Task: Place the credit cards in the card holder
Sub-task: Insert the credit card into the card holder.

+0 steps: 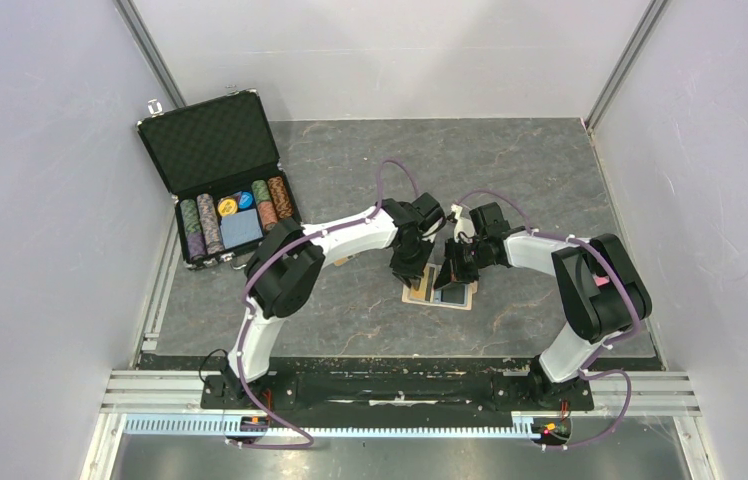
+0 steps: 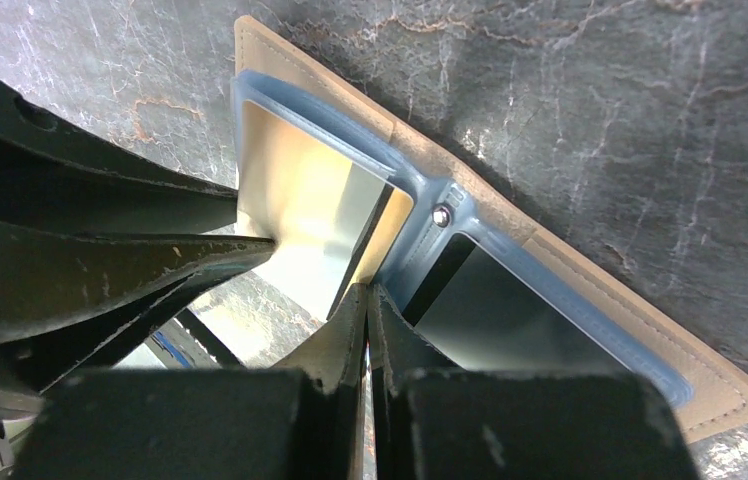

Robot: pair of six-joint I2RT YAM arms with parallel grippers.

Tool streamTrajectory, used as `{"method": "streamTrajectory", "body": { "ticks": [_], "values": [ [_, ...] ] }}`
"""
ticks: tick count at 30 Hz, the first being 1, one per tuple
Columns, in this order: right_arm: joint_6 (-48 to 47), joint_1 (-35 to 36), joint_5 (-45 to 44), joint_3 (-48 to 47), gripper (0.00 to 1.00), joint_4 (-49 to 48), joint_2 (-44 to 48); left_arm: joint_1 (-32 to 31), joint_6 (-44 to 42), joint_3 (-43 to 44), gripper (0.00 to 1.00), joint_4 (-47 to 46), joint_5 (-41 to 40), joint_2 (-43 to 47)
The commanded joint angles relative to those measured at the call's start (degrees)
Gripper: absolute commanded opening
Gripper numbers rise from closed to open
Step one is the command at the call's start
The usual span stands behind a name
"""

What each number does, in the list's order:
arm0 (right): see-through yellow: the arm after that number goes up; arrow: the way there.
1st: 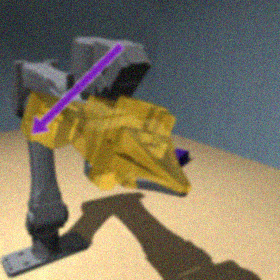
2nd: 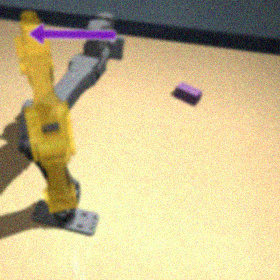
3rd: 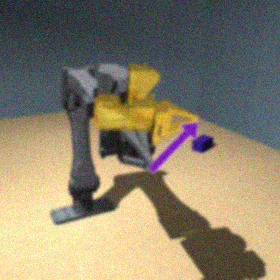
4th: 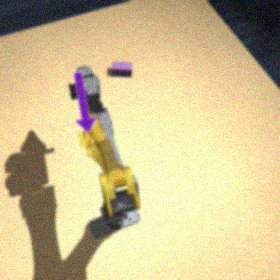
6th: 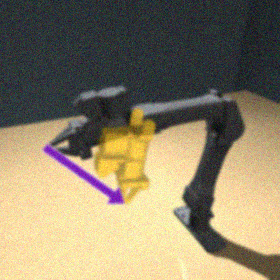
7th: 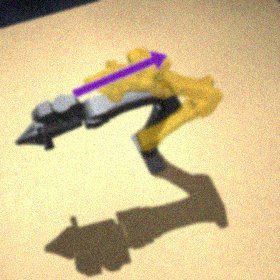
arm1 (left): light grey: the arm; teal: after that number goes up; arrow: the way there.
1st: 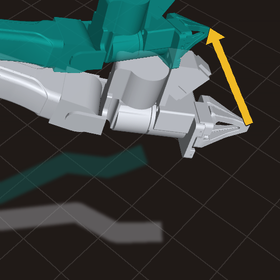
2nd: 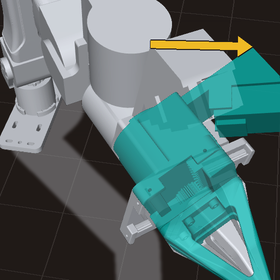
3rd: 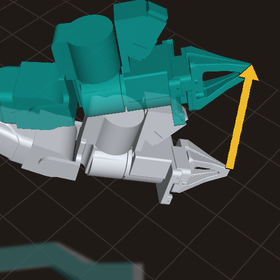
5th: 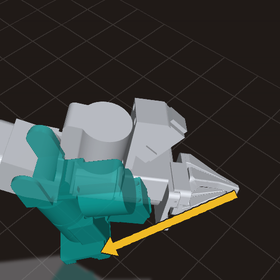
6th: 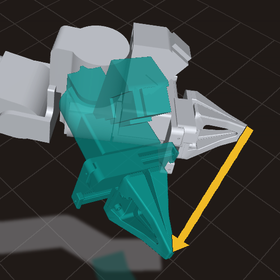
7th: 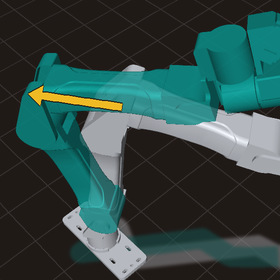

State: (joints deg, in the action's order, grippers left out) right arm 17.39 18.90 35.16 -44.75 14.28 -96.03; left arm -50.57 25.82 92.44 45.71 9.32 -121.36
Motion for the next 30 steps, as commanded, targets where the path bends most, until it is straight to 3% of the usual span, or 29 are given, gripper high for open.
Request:
{"method": "streamTrajectory", "body": {
  "ticks": [1,6,9,12,19,30],
  "values": [
    [-0.57,0.5,-0.44,0.28,0.0,-0.6,-0.77,-0.63,-0.2,1.05,0.22,-4.27,3.24,2.56],
    [-0.43,0.61,-0.43,0.03,0.0,-0.56,-0.74,-0.67,0.4,1.42,0.23,-5.22,4.28,4.52],
    [-0.42,0.62,-0.42,-0.15,0.0,-0.59,-0.46,-0.67,0.7,1.51,0.34,-5.55,4.29,4.83],
    [-0.32,0.61,-0.42,-0.25,0.01,-0.98,0.34,-0.67,0.54,1.34,0.37,-5.72,5.02,4.48],
    [0.27,0.57,-0.4,-0.93,0.01,-2.43,3.68,-0.51,0.47,0.47,0.03,-5.66,4.86,4.36],
    [0.75,0.32,-1.27,-2.01,0.09,-3.45,7.31,1.44,0.62,-2.62,0.02,-0.37,-6.45,9.69]
  ]
}}
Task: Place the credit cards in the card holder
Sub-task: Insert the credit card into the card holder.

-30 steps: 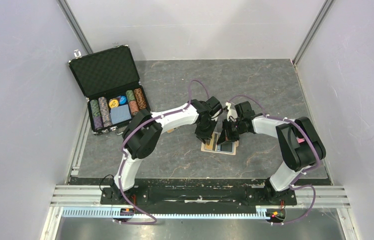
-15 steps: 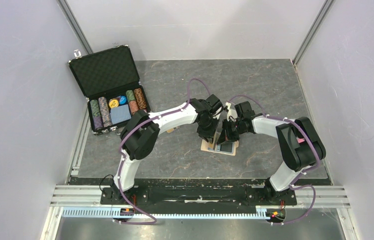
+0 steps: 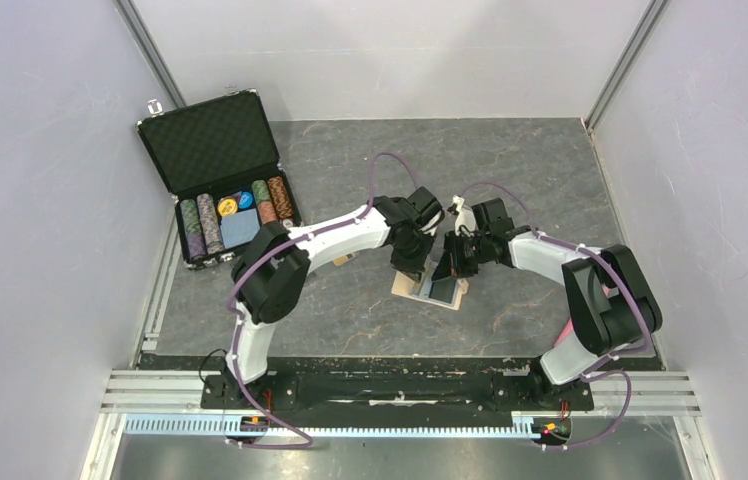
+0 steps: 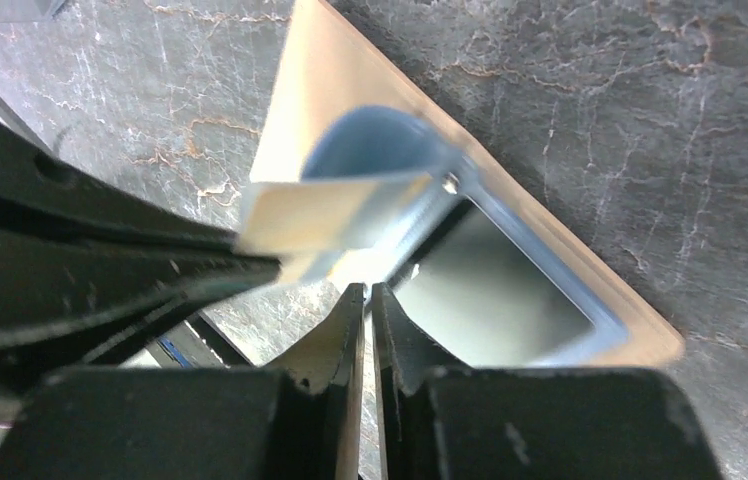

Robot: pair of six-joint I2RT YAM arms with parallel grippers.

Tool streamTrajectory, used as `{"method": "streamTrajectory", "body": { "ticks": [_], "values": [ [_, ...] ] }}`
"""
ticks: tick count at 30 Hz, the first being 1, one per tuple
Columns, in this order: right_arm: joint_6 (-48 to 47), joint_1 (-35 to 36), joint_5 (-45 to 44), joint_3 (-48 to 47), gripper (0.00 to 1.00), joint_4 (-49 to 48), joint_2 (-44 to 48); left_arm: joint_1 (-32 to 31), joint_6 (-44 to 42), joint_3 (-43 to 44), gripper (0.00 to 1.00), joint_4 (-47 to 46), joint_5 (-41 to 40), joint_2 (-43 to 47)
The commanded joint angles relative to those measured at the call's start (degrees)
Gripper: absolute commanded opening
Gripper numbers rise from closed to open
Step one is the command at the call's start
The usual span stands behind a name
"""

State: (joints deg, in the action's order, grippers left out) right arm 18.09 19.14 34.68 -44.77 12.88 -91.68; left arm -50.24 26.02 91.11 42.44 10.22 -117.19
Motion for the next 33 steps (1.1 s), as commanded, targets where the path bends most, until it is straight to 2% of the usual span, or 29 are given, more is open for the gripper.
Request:
{"method": "streamTrajectory", "body": {
  "ticks": [1,2,4,8,12,15,19,28,33],
  "values": [
    [0.15,0.09,-0.96,-2.07,0.1,-2.14,3.31,1.11,0.35,-1.5,0.02,3.37,-8.72,6.14],
    [0.2,0.0,-1.1,-2.07,0.11,-2.24,3.8,1.11,0.34,-1.67,0.04,3.93,-9.91,6.72],
    [0.25,-0.25,-1.28,-2.15,0.12,-2.37,4.47,1.11,0.36,-1.68,0.14,4.18,-9.95,7.1],
    [0.29,-0.75,-1.32,-2.34,0.12,-2.42,4.93,0.57,0.12,-0.36,0.4,4.21,-7.65,5.76],
    [0.26,-1.37,-0.94,-2.03,0.12,-2.42,5.0,-0.12,-0.81,1.34,0.54,4.98,-6.5,3.65],
    [0.21,-1.81,-0.78,-1.66,0.12,-2.38,5.19,-0.68,-1.95,3.1,0.58,5.91,-5.57,2.15],
    [0.14,-2.58,-0.84,-1.2,0.12,-2.4,5.85,-1.67,-2.77,5.39,0.58,6.55,-4.59,1.4],
    [0.02,-7.04,0.38,-0.67,0.19,-2.47,7.73,-2.84,-2.03,6.84,0.63,1.16,7.23,-0.78],
    [-0.02,-7.18,2.18,-0.33,0.22,-2.96,7.48,-2.77,-2.63,5.54,0.68,2.4,3.79,-0.69]
  ]
}}
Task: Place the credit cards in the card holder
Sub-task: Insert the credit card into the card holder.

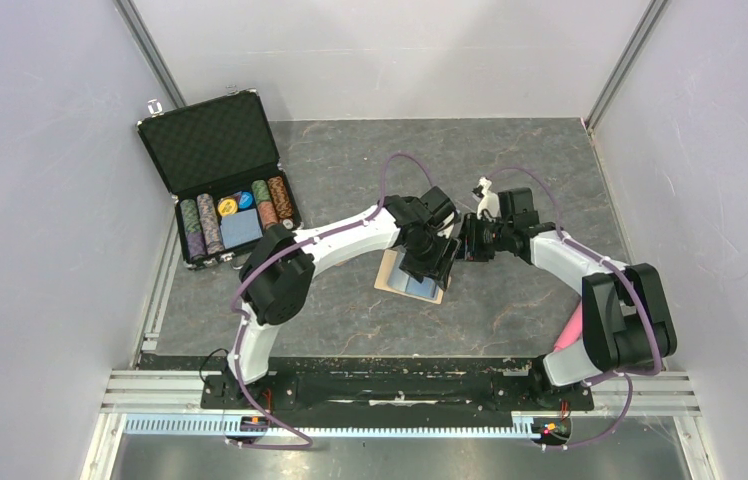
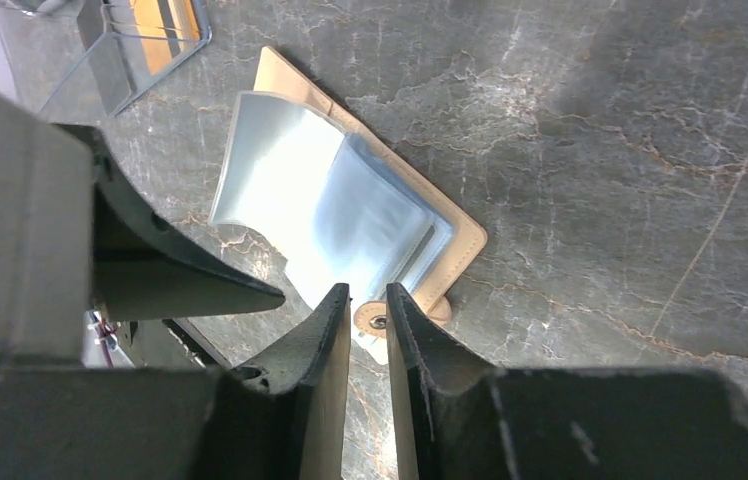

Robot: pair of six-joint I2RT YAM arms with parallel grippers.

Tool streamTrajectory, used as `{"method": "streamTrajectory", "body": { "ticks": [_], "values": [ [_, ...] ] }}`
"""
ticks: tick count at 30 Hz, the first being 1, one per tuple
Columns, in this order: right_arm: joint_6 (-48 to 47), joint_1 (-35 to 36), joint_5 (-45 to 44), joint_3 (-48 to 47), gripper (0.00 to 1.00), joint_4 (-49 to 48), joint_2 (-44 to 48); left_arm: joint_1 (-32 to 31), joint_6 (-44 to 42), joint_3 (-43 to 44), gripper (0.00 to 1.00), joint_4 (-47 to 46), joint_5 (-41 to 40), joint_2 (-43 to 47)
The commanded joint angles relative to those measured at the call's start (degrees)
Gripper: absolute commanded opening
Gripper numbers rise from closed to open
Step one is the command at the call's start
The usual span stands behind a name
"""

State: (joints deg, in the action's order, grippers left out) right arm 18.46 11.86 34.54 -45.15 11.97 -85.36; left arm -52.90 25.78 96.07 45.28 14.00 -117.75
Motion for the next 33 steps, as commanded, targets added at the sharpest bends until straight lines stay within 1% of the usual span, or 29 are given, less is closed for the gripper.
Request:
{"method": "streamTrajectory", "body": {
  "ticks": [1,7,11,18,21,25,28,33],
  "values": [
    [-0.32,0.1,2.6,0.29,0.22,-2.32,1.08,-0.04,-2.4,0.25,0.69,-0.37,-0.75,0.24],
    [0.01,0.55,3.69,1.02,0.22,-3.0,0.27,0.69,-2.14,-2.28,0.74,-0.45,-4.32,1.93],
    [0.07,1.06,3.91,0.69,0.22,-2.98,-0.32,2.36,-1.06,-6.28,0.78,-3.32,-4.84,5.17],
    [0.19,2.36,4.17,-0.16,0.23,-2.83,-1.46,8.52,3.89,-18.86,0.79,-12.92,1.76,9.65],
    [0.1,2.89,4.13,-0.62,0.23,-2.64,-1.9,10.95,5.8,-23.49,0.78,-16.55,6.07,10.75],
    [0.23,4.13,3.83,-2.13,0.24,-2.61,-2.85,12.69,6.74,-26.27,0.77,-19.78,10.24,13.17],
    [0.4,5.38,3.62,-4.2,0.26,-2.63,-4.22,14.13,8.15,-27.33,0.78,-21.76,11.82,16.01],
    [1.05,8.08,3.58,-9.78,0.29,-2.45,-8.17,18.82,10.77,-30.75,0.79,-24.88,15.61,21.87]
  ]
}}
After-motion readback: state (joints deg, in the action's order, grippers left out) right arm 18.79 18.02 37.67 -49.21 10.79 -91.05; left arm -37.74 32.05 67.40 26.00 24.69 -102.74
